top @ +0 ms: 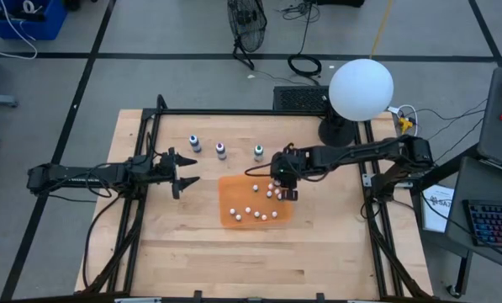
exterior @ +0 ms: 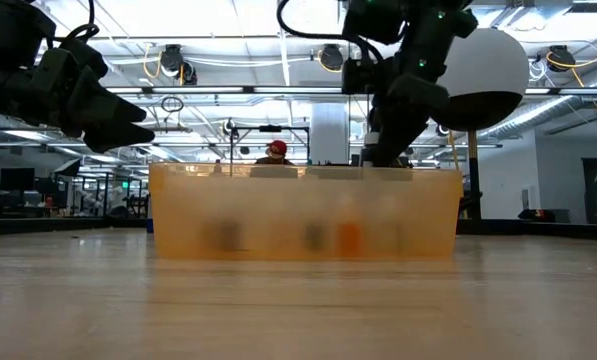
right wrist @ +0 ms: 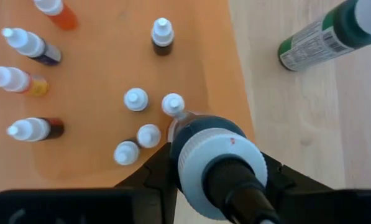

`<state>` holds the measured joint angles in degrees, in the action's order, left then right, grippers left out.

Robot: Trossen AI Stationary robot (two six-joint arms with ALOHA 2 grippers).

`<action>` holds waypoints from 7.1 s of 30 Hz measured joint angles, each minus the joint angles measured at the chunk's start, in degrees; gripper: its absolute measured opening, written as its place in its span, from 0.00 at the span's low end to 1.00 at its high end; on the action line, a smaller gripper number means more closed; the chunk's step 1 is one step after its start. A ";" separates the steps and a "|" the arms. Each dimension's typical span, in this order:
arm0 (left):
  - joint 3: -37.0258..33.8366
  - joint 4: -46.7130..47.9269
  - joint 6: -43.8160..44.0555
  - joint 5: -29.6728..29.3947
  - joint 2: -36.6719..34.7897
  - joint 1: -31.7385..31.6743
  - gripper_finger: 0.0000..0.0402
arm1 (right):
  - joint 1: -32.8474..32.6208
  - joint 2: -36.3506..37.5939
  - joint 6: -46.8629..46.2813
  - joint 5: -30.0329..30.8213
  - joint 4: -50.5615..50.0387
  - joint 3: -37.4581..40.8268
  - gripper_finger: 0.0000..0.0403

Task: Pick & Place food coloring
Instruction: Put the big black food coloring bottle into the orange bin, then put the big green food coloring bottle into the orange bin

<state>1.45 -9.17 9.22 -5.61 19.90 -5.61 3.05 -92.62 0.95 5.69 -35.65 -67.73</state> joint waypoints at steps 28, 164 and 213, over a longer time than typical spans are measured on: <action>0.00 -0.03 0.00 -0.02 0.02 0.02 0.81 | 1.47 -5.14 0.24 -2.86 2.14 0.66 0.43; 0.00 -0.03 0.02 -0.02 0.00 0.00 0.81 | 20.09 -33.00 -1.38 0.21 -19.53 -29.59 0.61; -0.06 -6.54 -3.29 -1.28 0.02 0.09 0.81 | -9.79 -1.62 1.05 10.78 -8.52 -11.28 0.08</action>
<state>1.39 -15.70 5.92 -6.89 19.92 -5.52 -6.75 -94.24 2.00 16.47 -44.18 -79.01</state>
